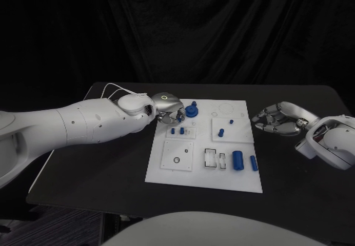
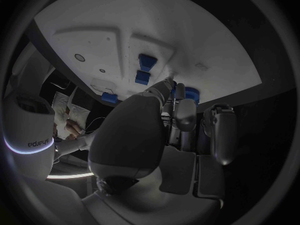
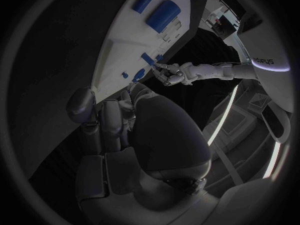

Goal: Assemble the parts on the task board

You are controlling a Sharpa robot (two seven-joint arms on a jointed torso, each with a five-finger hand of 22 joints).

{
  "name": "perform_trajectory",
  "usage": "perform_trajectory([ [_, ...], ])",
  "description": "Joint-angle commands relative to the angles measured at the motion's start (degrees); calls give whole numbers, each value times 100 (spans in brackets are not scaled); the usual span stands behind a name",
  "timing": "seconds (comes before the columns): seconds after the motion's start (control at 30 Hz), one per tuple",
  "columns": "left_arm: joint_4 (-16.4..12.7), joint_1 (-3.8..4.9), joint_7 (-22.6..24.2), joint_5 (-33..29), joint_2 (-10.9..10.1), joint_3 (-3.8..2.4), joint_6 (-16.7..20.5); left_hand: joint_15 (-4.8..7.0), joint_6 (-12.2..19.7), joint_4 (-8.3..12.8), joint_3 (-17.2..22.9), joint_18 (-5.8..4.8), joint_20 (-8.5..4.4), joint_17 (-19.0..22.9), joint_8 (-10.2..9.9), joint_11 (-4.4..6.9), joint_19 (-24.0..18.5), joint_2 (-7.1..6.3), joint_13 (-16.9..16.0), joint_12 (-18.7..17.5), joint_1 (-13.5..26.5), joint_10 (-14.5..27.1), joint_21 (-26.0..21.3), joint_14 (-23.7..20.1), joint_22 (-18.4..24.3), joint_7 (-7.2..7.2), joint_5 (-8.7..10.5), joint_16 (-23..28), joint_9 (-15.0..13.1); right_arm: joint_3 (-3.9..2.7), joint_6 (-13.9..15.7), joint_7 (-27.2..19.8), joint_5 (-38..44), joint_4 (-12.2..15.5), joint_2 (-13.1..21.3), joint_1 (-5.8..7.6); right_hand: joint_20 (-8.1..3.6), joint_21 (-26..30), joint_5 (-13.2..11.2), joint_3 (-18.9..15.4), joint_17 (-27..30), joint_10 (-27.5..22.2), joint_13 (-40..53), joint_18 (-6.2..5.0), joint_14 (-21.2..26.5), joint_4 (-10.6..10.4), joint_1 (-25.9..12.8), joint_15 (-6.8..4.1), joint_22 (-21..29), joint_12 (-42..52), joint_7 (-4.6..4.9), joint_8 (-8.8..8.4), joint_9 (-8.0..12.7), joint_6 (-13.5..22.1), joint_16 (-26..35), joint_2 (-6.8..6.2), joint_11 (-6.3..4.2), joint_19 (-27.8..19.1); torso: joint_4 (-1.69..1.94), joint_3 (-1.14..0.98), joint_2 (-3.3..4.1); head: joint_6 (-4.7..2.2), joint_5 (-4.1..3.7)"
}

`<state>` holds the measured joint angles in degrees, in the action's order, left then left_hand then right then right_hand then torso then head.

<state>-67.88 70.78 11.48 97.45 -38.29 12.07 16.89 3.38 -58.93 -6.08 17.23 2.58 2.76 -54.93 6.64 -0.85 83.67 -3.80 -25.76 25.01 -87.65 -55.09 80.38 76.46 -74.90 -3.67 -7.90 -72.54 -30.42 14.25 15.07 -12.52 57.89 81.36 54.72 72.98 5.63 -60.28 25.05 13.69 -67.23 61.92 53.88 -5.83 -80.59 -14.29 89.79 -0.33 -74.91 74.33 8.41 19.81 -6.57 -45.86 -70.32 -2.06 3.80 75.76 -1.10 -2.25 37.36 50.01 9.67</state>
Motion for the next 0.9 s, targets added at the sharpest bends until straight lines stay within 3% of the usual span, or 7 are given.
perform_trajectory([
  [0.03,-6,-31,16,11,23,3,-91,-7,-44,-18,-20,19,15,25,1,8,2,4,5,-42,47,-51,-43,-42,-952,-13,36,39,1,-3,-45,80,0,-7,-5,-17,3,33,-7,47,14,-40,-17,-93,45,6,0,-12,-71,-29,8,20,8,-36,25,25,-12,-47,-1,0,-3,-1,1],
  [0.9,1,-85,-33,11,93,3,-175,-18,-6,-42,-34,45,27,224,-44,3,-69,32,17,-80,72,-120,-158,-144,-900,-19,23,165,21,-3,-87,101,0,-1,-15,-18,3,38,-7,52,19,-42,-22,-94,48,11,2,-12,-70,-32,9,20,9,-34,30,24,-12,-48,4,1,2,-1,7],
])
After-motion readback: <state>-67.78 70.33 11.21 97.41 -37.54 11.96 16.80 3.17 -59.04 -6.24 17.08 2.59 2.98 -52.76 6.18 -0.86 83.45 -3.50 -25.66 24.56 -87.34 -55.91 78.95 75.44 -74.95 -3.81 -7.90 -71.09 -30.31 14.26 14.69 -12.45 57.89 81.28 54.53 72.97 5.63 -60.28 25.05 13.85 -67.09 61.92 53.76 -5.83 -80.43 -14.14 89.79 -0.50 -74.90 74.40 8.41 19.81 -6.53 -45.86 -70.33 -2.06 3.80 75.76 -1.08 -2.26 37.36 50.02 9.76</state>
